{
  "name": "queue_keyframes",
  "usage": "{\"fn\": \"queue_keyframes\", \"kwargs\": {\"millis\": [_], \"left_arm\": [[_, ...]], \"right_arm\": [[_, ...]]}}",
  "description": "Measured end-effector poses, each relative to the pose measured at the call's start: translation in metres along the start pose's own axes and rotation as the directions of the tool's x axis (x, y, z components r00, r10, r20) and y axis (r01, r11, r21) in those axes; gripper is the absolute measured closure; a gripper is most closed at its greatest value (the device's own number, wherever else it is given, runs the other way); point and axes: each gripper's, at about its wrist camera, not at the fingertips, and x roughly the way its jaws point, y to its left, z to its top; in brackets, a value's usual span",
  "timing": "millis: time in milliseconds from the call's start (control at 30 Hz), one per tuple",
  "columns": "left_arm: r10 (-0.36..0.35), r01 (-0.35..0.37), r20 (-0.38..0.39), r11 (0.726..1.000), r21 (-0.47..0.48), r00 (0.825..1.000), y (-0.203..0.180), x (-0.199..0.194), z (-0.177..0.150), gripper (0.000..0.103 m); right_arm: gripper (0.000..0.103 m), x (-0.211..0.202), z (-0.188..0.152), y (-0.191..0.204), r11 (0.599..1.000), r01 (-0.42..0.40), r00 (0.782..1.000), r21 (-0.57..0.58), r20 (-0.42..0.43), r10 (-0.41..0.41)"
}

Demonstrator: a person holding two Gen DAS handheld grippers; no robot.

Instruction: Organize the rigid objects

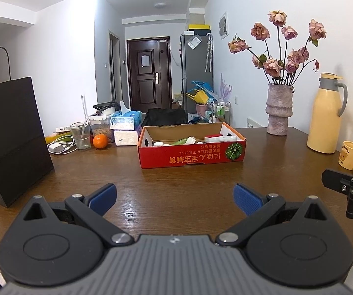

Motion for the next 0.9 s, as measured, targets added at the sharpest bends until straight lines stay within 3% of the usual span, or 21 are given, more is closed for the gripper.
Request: {"fn": "queue_keyframes", "kwargs": {"millis": [900], "left_arm": [[-0.006, 0.006, -0.007, 1.000, -0.004, 1.000, 0.0018, -0.0024, -0.0026, 0.000]], "right_arm": [[0.000, -0.0039, -0.0006, 0.0026, 1.000, 0.001, 1.000, -0.008, -0.001, -0.001]]}}
